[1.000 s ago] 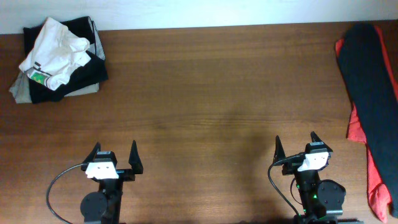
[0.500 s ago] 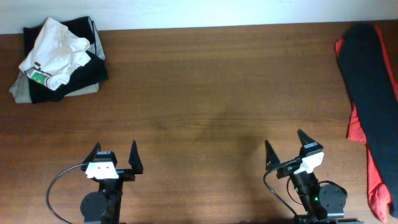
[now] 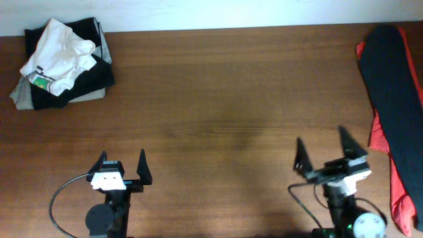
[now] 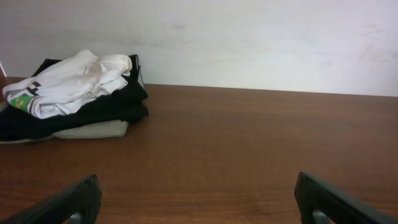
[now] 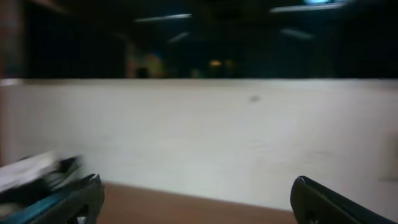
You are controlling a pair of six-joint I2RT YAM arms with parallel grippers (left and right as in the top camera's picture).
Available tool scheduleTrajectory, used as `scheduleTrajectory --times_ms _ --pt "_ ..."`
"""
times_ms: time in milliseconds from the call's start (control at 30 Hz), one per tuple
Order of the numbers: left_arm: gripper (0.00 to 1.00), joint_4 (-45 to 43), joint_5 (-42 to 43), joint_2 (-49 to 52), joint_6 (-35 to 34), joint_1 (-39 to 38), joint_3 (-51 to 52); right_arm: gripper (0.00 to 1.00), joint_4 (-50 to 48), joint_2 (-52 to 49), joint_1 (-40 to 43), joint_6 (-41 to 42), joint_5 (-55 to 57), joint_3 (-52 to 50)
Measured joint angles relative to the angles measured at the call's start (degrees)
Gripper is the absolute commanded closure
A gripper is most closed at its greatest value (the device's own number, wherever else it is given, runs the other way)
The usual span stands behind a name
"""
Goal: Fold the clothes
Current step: 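Move the right gripper toward the dark garment pile at right, then grasp the dark green garment from the pile with the right gripper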
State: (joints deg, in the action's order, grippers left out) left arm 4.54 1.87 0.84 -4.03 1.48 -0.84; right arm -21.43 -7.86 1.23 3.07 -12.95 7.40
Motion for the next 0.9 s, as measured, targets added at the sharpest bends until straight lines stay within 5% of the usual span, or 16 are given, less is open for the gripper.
scheduleTrajectory --times_ms 200,533,900 --pt "0.01 0.0 -0.13 0.11 0.02 0.0 0.0 0.01 5.86 -28.02 0.2 -5.62 13.66 22.97" --pt "0.01 -0.02 -0.39 0.11 0.17 0.0 0.0 0.01 53.31 -87.03 13.33 -6.97 18.53 84.98" --pt "0.01 0.02 -0.39 0.11 0.17 0.0 0.0 0.01 58.34 -116.34 20.02 -13.62 27.76 100.61"
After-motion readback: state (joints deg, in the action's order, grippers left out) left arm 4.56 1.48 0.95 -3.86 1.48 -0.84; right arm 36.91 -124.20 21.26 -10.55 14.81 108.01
